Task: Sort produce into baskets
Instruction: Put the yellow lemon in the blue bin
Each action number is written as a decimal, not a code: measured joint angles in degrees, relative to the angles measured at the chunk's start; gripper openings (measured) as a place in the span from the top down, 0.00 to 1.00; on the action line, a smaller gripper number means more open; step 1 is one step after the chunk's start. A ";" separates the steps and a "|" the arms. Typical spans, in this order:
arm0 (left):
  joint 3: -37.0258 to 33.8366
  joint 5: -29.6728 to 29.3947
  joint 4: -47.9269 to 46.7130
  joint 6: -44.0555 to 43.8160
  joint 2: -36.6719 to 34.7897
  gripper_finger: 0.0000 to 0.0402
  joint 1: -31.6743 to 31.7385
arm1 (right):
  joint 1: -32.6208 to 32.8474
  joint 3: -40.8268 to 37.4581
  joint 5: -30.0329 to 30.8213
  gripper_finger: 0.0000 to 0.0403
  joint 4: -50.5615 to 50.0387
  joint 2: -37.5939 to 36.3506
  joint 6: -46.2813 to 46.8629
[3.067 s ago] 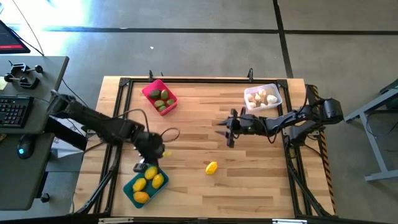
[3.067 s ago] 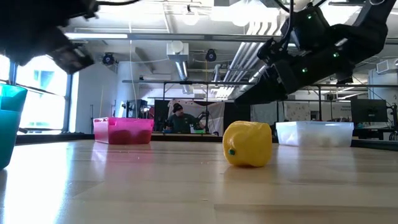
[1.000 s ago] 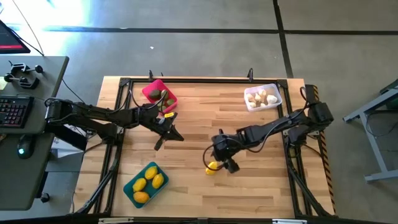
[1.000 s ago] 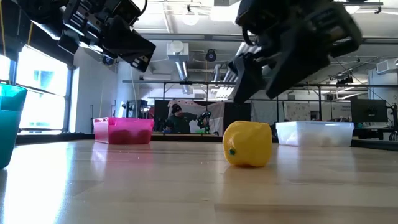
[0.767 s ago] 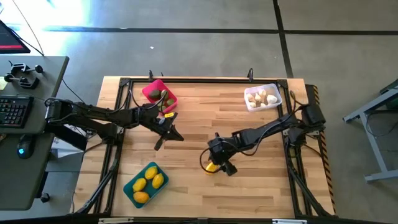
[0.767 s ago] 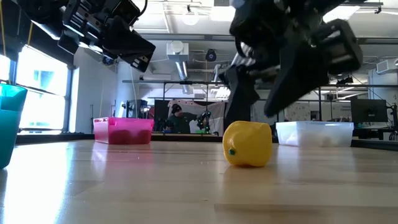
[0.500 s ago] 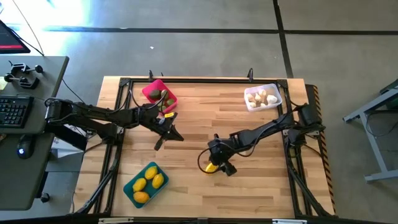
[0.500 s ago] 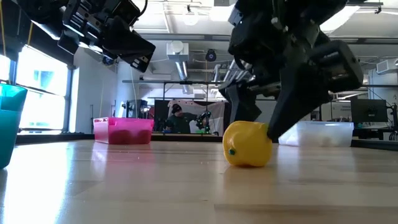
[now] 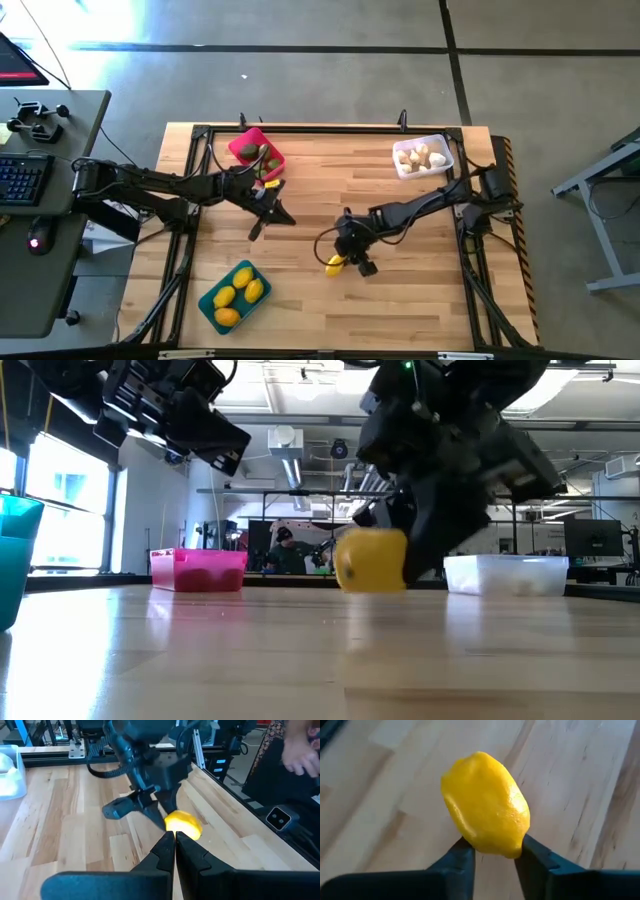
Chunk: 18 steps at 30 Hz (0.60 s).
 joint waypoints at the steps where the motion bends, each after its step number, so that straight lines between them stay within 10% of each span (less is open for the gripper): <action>1: 0.00 -0.04 0.02 0.03 0.00 1.00 0.23 | -0.43 0.00 -0.66 0.77 0.18 -0.52 0.61; 9: 0.00 -4.46 -0.20 -1.17 0.04 1.00 1.52 | -3.44 0.00 -1.78 0.83 1.54 -2.64 5.05; 18: 0.00 -16.84 -0.63 -0.71 0.26 0.90 -0.94 | -8.45 0.00 15.98 0.82 -0.85 -9.13 9.58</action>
